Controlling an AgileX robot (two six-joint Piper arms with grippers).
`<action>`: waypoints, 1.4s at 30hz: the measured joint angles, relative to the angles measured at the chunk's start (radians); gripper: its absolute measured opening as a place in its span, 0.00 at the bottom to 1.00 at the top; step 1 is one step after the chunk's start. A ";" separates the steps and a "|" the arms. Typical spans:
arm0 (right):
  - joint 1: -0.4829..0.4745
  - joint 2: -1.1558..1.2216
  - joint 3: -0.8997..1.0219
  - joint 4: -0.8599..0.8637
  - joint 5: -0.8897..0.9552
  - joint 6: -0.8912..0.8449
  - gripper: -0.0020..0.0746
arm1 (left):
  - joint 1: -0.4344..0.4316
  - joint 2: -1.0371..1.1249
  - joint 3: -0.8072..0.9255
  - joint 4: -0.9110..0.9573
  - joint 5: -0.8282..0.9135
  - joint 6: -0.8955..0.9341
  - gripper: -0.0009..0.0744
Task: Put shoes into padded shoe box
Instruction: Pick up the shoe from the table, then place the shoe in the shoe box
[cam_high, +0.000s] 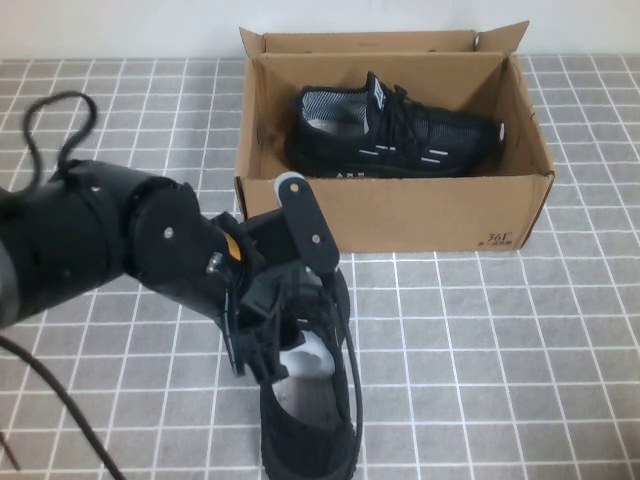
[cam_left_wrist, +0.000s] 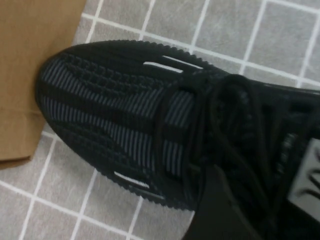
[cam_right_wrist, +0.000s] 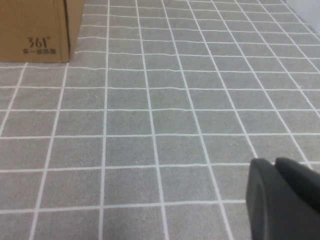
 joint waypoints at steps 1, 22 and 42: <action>0.000 0.000 0.000 0.000 0.000 0.000 0.02 | 0.000 0.010 0.000 0.000 -0.006 -0.005 0.51; 0.000 0.000 0.000 0.000 0.000 0.000 0.02 | -0.002 0.034 -0.275 -0.232 0.149 -0.474 0.03; 0.000 0.000 0.000 0.000 0.000 0.000 0.02 | -0.002 0.067 -0.468 -0.431 -0.261 -0.666 0.03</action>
